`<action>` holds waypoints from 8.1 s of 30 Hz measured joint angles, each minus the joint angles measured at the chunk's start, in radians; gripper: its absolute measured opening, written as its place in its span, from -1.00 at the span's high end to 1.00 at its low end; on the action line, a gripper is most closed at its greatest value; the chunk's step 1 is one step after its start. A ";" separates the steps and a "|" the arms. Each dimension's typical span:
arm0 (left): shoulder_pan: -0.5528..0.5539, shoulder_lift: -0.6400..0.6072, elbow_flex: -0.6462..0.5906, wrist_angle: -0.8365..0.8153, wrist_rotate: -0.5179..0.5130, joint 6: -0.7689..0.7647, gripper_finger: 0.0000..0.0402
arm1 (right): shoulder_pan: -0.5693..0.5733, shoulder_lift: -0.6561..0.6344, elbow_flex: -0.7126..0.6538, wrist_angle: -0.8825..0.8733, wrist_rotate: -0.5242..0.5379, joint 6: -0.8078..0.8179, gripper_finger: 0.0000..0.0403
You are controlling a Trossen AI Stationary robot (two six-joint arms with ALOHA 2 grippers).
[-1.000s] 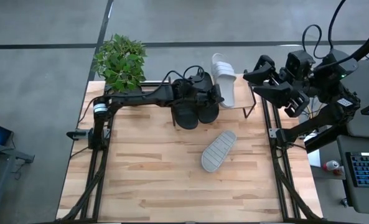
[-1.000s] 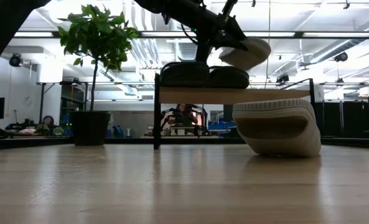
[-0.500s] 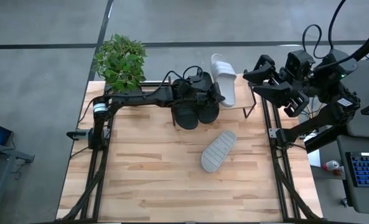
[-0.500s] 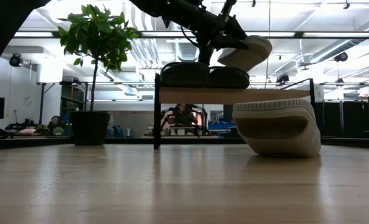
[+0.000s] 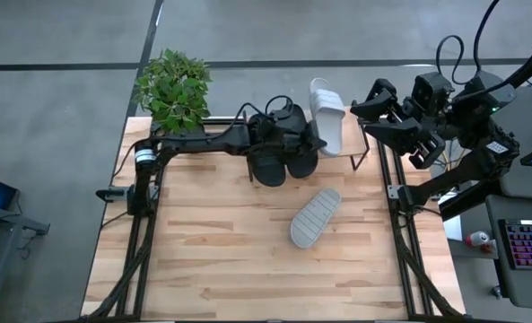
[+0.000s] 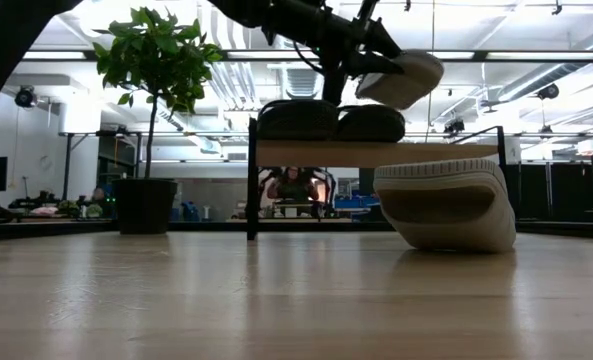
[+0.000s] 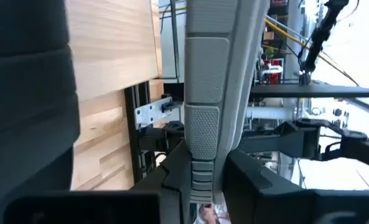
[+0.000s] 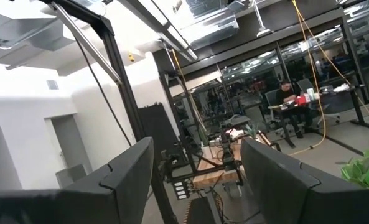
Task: Pick and place slides into the shelf
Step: Put the right gray slide on the shelf, then put the gray slide on the shelf
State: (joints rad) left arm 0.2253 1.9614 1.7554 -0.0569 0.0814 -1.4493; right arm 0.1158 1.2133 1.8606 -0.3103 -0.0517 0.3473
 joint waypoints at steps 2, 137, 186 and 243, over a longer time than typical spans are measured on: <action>-0.001 0.000 0.000 0.001 0.001 0.015 0.68 | 0.000 0.000 0.000 0.000 0.000 0.000 -0.16; -0.489 -0.122 -0.921 0.810 -0.298 0.061 0.10 | 0.024 -0.637 -1.114 0.135 0.201 0.692 -0.14; -0.392 0.016 -0.756 0.752 -0.176 0.100 0.10 | 0.024 -0.637 -1.099 0.173 0.127 0.689 -0.14; -0.352 -0.399 -0.551 0.327 0.015 0.718 0.89 | 0.021 -0.700 -0.811 -0.246 0.315 0.539 -0.14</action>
State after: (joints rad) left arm -0.1263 1.5624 1.2047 0.2704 0.0961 -0.7314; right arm 0.1371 0.5136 1.0492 -0.5567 0.2635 0.8863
